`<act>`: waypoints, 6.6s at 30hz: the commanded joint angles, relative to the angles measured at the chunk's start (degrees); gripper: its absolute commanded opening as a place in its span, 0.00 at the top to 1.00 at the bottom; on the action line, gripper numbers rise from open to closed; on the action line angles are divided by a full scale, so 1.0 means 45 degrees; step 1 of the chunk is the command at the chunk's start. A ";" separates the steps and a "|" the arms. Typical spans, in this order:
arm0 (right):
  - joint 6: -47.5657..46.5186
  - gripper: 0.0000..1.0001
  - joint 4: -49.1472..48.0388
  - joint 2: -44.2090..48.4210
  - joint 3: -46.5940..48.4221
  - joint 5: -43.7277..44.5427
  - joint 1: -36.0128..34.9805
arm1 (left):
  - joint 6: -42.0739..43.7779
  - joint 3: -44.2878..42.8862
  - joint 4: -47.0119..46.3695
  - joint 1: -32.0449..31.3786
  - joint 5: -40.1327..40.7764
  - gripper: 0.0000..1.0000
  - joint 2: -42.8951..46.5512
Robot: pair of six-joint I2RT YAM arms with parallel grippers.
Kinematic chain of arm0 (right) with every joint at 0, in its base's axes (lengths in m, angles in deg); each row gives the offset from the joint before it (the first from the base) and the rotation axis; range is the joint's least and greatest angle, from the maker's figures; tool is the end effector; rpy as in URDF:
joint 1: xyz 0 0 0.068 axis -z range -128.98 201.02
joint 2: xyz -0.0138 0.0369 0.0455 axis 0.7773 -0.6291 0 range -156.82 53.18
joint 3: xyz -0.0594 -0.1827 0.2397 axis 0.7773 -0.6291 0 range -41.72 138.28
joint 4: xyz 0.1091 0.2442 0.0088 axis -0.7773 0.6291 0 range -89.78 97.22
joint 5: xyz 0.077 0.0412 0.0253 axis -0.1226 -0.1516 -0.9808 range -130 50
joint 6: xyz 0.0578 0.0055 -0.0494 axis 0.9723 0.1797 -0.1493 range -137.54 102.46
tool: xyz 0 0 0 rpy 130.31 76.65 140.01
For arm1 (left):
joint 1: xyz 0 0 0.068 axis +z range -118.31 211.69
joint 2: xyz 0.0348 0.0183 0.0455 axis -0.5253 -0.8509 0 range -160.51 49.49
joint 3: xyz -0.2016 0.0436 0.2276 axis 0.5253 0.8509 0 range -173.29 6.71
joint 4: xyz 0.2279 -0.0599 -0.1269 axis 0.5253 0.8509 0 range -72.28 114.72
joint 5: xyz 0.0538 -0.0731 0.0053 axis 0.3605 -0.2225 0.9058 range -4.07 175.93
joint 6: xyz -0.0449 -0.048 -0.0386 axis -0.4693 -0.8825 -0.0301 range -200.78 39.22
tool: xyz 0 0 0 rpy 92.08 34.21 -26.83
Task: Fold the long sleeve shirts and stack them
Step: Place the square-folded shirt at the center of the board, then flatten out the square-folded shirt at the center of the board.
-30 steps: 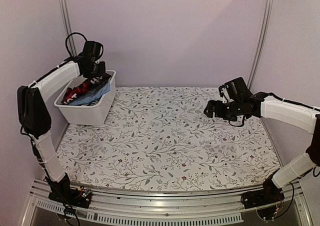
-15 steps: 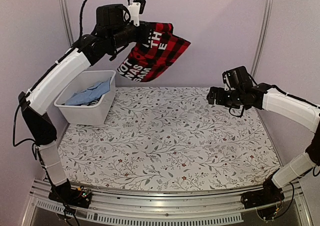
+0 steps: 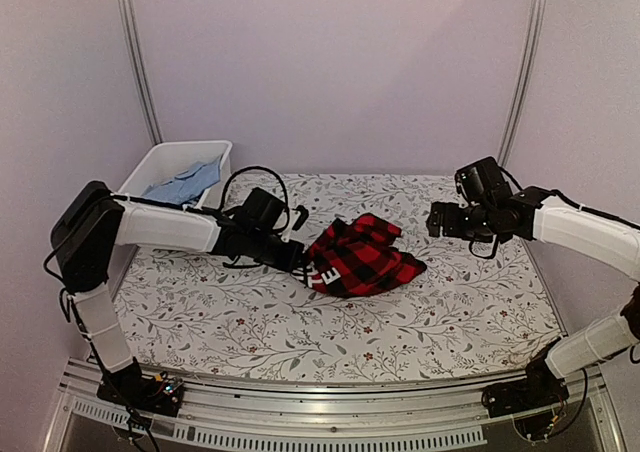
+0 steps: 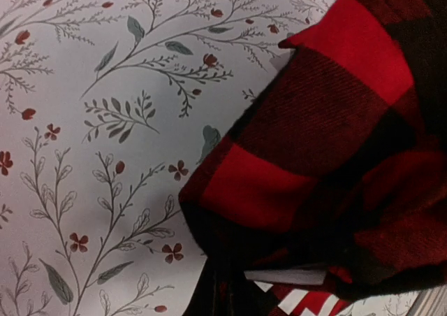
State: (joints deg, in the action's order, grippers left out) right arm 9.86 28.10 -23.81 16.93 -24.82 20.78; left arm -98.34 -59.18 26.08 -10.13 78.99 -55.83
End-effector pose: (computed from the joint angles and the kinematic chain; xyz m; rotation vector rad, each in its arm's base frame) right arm 0.2716 0.1389 0.2846 0.0674 2.3480 0.1805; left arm 0.3109 -0.2888 0.1864 0.5805 2.4238 -0.6073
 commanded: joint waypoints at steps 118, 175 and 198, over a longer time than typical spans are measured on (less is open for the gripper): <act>0.0171 0.33 -0.1929 -0.5864 0.4889 -0.1774 -0.0138 | -0.1924 -0.6729 0.3744 -0.2347 0.4895 0.77 -0.4273; -0.2219 0.52 -0.0424 -1.4978 1.4265 -0.3057 0.0661 | -0.2619 -0.3406 0.1507 -0.1083 0.1038 0.47 -0.2587; -0.2059 0.11 -0.1058 -0.7841 0.6086 -0.3088 -0.0013 | -0.3030 -0.1423 0.1321 -0.1023 0.1359 0.42 -0.1631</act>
State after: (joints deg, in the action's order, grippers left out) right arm -1.70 26.59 -66.76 53.61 -38.28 22.42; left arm -111.54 -65.24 33.38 -14.55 84.87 -64.31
